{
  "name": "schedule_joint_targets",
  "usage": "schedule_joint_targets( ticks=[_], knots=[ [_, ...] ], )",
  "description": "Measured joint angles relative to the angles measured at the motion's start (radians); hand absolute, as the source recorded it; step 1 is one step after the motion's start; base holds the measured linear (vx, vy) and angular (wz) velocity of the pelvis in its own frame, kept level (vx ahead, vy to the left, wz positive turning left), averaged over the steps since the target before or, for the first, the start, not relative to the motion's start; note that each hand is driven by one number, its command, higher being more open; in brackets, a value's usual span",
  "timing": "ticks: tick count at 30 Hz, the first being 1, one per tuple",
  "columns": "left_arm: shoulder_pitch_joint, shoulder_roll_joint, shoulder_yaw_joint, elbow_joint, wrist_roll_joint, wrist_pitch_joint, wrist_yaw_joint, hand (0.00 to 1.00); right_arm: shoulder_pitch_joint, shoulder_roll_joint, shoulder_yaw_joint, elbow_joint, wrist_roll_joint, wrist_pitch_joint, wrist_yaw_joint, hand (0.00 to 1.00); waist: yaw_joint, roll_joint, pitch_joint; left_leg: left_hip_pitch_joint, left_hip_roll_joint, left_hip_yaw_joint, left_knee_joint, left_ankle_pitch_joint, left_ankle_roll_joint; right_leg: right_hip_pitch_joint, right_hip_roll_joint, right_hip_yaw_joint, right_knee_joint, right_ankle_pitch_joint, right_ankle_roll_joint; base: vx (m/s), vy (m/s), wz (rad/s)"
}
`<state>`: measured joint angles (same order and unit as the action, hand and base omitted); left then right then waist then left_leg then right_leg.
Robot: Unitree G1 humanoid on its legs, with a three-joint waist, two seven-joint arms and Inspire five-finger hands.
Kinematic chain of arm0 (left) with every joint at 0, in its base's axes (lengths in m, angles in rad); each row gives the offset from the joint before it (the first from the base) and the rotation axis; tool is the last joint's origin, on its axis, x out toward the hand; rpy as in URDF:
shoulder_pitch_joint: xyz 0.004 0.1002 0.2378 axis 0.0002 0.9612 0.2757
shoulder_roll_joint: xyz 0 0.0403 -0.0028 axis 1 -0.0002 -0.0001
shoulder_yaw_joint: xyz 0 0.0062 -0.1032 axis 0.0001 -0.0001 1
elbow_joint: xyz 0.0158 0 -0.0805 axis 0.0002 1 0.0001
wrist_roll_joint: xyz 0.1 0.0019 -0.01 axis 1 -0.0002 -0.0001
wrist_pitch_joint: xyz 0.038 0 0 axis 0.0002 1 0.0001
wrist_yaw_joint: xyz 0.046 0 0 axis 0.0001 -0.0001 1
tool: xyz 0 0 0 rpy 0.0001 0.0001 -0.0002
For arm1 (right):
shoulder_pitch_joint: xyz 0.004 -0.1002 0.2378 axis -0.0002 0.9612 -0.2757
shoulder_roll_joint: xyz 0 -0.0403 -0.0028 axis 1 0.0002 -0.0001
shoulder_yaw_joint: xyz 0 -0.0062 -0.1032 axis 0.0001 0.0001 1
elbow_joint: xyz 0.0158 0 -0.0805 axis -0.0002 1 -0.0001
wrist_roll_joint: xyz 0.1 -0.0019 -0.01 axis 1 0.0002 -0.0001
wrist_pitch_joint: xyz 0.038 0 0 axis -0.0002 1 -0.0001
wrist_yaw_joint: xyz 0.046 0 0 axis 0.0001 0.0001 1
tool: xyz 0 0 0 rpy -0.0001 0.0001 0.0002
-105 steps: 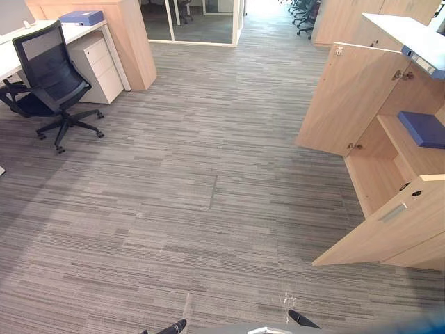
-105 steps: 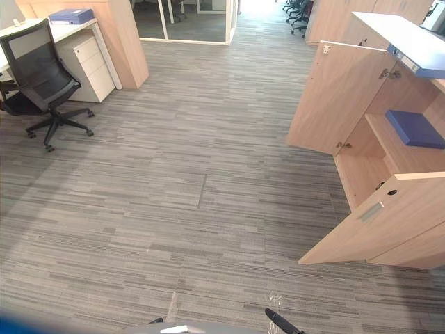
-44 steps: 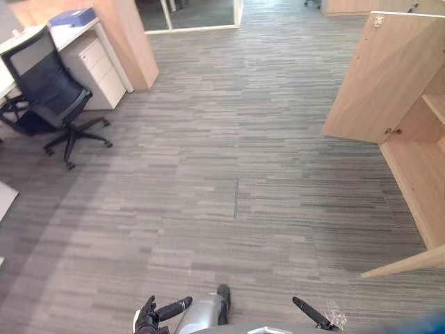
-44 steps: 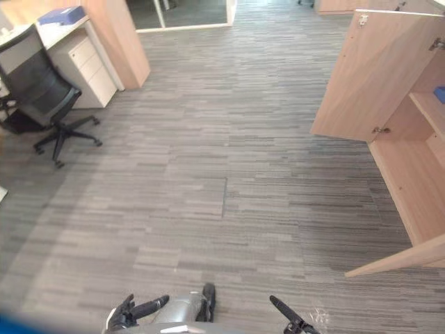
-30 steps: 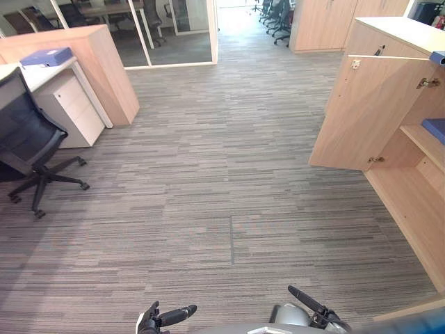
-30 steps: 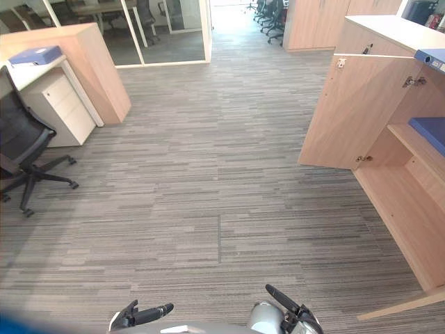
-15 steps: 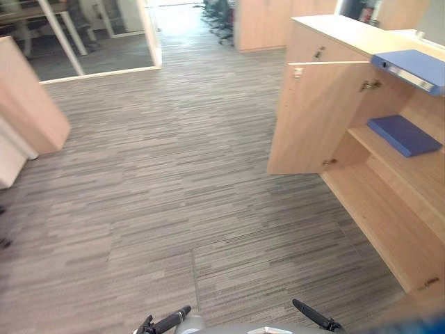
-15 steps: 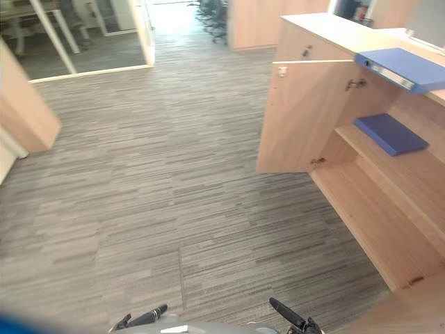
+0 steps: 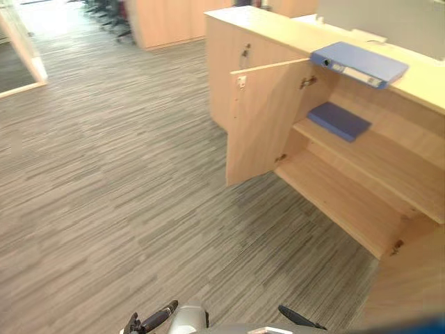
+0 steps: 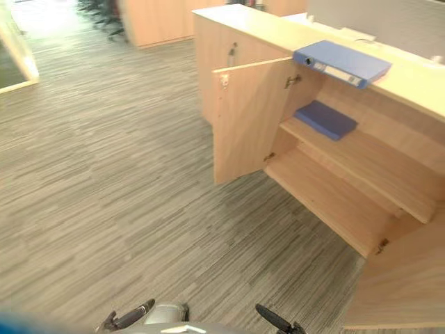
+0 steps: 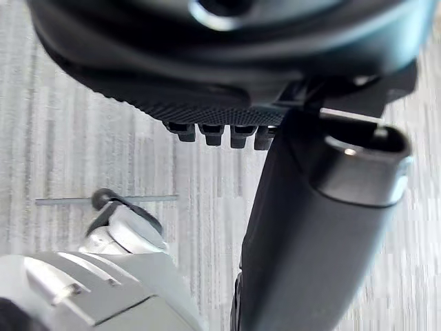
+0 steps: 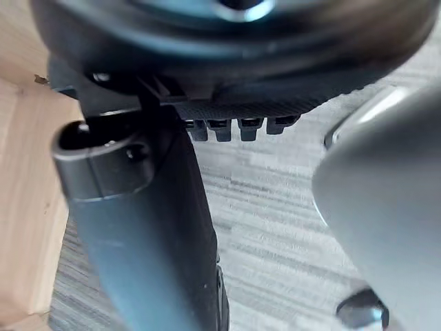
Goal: Walk over to the cabinet, pick up the folder, carry it to the office cabinet, place the folder inside the office cabinet, then close the office cabinet door
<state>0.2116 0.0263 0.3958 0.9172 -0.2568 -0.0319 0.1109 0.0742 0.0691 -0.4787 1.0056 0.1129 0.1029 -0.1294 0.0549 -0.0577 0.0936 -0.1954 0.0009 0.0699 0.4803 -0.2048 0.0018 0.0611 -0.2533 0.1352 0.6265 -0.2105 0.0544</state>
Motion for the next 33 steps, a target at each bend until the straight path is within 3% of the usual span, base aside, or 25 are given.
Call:
schedule_joint_targets(
  ticks=[1, 3, 4, 5, 6, 7, 9, 11, 12, 14, 15, 19, 23, 24, 26, 27, 28, 29, 31, 33],
  knots=[
    [-0.004, -0.001, -0.008, 0.001, -0.008, 0.0, 0.001, 1.0, -0.004, -0.008, 0.0, -0.01, 0.001, 0.002, 0.002, 1.0, -0.005, 0.005, 0.003, 0.024, -0.009, 0.013, -0.008, -0.007, 0.012, -0.032, -0.016, -0.01, 0.078, 0.033, -0.023, 0.26, 0.397, -0.63],
    [-0.024, 0.001, -0.04, 0.013, -0.009, -0.003, -0.009, 1.0, -0.007, -0.024, 0.001, -0.037, 0.007, -0.007, 0.004, 1.0, -0.025, 0.017, 0.001, 0.105, -0.03, 0.076, -0.063, -0.03, 0.047, -0.151, -0.114, -0.165, 0.286, 0.111, -0.14, 0.14, 0.288, -0.36],
    [-0.029, 0.002, -0.047, 0.017, -0.009, -0.002, -0.012, 1.0, -0.009, -0.029, 0.001, -0.036, 0.007, -0.011, 0.005, 1.0, -0.028, 0.019, 0.002, 0.127, -0.03, 0.087, -0.086, -0.033, 0.051, -0.169, -0.136, -0.223, 0.3, 0.119, -0.149, 0.1, 0.212, -0.44],
    [-0.035, 0.011, -0.06, 0.029, -0.006, 0.001, -0.016, 1.0, -0.017, -0.04, 0.01, -0.027, 0.007, -0.019, 0.009, 1.0, -0.033, 0.023, 0.003, 0.163, -0.025, 0.108, -0.124, -0.032, 0.051, -0.197, -0.15, -0.317, 0.299, 0.107, -0.132, 0.1, 0.142, -0.61],
    [-0.03, 0.019, -0.072, 0.043, 0.0, 0.004, -0.025, 1.0, -0.017, -0.047, 0.03, -0.01, 0.008, -0.023, 0.012, 1.0, -0.036, 0.027, 0.003, 0.202, -0.017, 0.135, -0.166, -0.024, 0.048, -0.209, -0.135, -0.386, 0.261, 0.073, -0.094, 0.12, 0.152, -0.7],
    [-0.028, 0.022, -0.078, 0.049, 0.011, 0.005, -0.029, 1.0, -0.016, -0.049, 0.034, -0.007, 0.008, -0.024, 0.014, 1.0, -0.04, 0.033, 0.005, 0.218, -0.011, 0.148, -0.181, -0.022, 0.047, -0.211, -0.12, -0.416, 0.229, 0.055, -0.079, 0.1, 0.048, -0.76],
    [-0.032, 0.022, -0.106, 0.069, 0.036, 0.015, -0.031, 1.0, -0.035, -0.071, 0.045, 0.002, 0.02, -0.027, 0.024, 1.0, -0.064, 0.073, 0.035, 0.251, 0.025, 0.193, -0.205, -0.021, 0.043, -0.216, -0.038, -0.51, 0.039, -0.014, -0.012, 0.12, -0.016, -0.71],
    [-0.046, 0.021, -0.118, 0.086, 0.04, 0.019, -0.032, 1.0, -0.049, -0.079, 0.047, 0.009, 0.037, -0.025, 0.029, 1.0, -0.069, 0.091, 0.064, 0.269, 0.05, 0.225, -0.216, -0.021, 0.027, -0.219, 0.017, -0.557, -0.135, 0.004, -0.006, 0.1, -0.077, -0.57],
    [-0.053, 0.025, -0.116, 0.088, 0.053, 0.019, -0.032, 1.0, -0.046, -0.076, 0.037, 0.005, 0.051, -0.026, 0.03, 1.0, -0.073, 0.08, 0.075, 0.281, 0.054, 0.233, -0.216, -0.028, 0.007, -0.216, 0.032, -0.554, -0.196, 0.079, -0.038, 0.11, -0.13, -0.4],
    [-0.06, 0.014, -0.116, 0.088, 0.064, 0.018, -0.031, 1.0, -0.041, -0.077, 0.03, -0.009, 0.047, -0.024, 0.031, 1.0, -0.073, 0.088, 0.078, 0.29, 0.079, 0.243, -0.227, -0.029, -0.021, -0.218, 0.065, -0.551, -0.207, 0.074, -0.045, 0.16, -0.21, -0.31],
    [-0.062, 0.014, -0.116, 0.087, 0.072, 0.019, -0.032, 1.0, -0.04, -0.075, 0.029, -0.011, 0.047, -0.024, 0.032, 1.0, -0.071, 0.088, 0.081, 0.299, 0.095, 0.247, -0.25, -0.02, -0.049, -0.221, 0.09, -0.549, -0.214, 0.065, -0.06, 0.18, -0.238, -0.3],
    [-0.084, -0.002, -0.114, 0.056, 0.072, 0.019, -0.032, 1.0, -0.039, -0.068, 0.023, -0.013, 0.047, -0.018, 0.033, 1.0, -0.068, 0.076, 0.087, 0.321, 0.117, 0.247, -0.319, 0.002, -0.089, -0.222, 0.137, -0.549, -0.233, 0.044, -0.08, 0.1, -0.187, -0.12],
    [-0.103, -0.029, -0.103, 0.043, 0.096, 0.019, -0.051, 1.0, -0.022, -0.038, -0.026, -0.016, 0.052, -0.019, 0.034, 1.0, -0.068, 0.066, 0.074, 0.336, 0.167, 0.247, -0.321, -0.035, -0.121, -0.214, 0.187, -0.552, -0.231, -0.007, -0.098, 0.1, -0.173, -0.07],
    [-0.097, -0.033, -0.091, 0.043, 0.106, 0.02, -0.053, 1.0, -0.011, -0.029, -0.034, -0.035, 0.063, -0.021, 0.035, 1.0, -0.069, 0.07, 0.072, 0.332, 0.203, 0.247, -0.263, -0.059, -0.129, -0.192, 0.219, -0.555, -0.245, -0.021, -0.103, 0.26, -0.228, -0.1],
    [-0.1, -0.035, -0.051, 0.032, 0.111, 0.025, -0.058, 1.0, 0.001, -0.028, -0.027, -0.039, 0.086, -0.021, 0.035, 1.0, -0.064, 0.07, 0.074, 0.245, 0.273, 0.206, 0.001, -0.1, -0.097, -0.145, 0.266, -0.551, -0.27, -0.038, -0.121, 0.27, -0.211, -0.22],
    [-0.094, -0.035, -0.035, 0.006, 0.112, 0.028, -0.057, 1.0, 0.008, -0.031, -0.019, -0.041, 0.086, -0.02, 0.034, 1.0, -0.055, 0.074, 0.075, 0.181, 0.317, 0.164, 0.205, -0.084, -0.067, -0.105, 0.298, -0.532, -0.287, -0.045, -0.141, 0.26, -0.146, -0.41],
    [-0.082, -0.035, -0.032, -0.002, 0.112, 0.029, -0.056, 1.0, 0.01, -0.035, -0.011, -0.043, 0.086, -0.021, 0.033, 1.0, -0.053, 0.079, 0.075, 0.152, 0.335, 0.139, 0.294, -0.068, -0.043, -0.08, 0.316, -0.517, -0.298, -0.049, -0.149, 0.36, -0.089, -0.7],
    [-0.07, -0.038, -0.027, -0.021, 0.111, 0.033, -0.056, 1.0, 0.013, -0.04, 0.003, -0.049, 0.085, -0.022, 0.033, 1.0, -0.051, 0.084, 0.074, 0.096, 0.352, 0.098, 0.452, -0.074, -0.047, -0.044, 0.339, -0.486, -0.311, -0.058, -0.163, 0.4, 0.012, -0.82],
    [-0.072, -0.038, -0.028, -0.038, 0.112, 0.033, -0.056, 1.0, 0.008, -0.043, 0.042, -0.05, 0.085, -0.022, 0.031, 1.0, -0.042, 0.075, 0.076, 0.031, 0.323, 0.07, 0.562, -0.081, -0.058, -0.002, 0.342, -0.429, -0.332, -0.066, -0.169, 0.38, 0.038, -0.87],
    [-0.074, -0.039, -0.037, -0.082, 0.112, 0.03, -0.056, 1.0, 0.006, -0.045, 0.084, -0.049, 0.085, -0.016, 0.03, 1.0, -0.018, 0.059, 0.083, -0.051, 0.25, 0.047, 0.532, -0.102, -0.064, 0.053, 0.324, -0.352, -0.368, -0.064, -0.166, 0.38, 0.06, -0.93]
  ],
)
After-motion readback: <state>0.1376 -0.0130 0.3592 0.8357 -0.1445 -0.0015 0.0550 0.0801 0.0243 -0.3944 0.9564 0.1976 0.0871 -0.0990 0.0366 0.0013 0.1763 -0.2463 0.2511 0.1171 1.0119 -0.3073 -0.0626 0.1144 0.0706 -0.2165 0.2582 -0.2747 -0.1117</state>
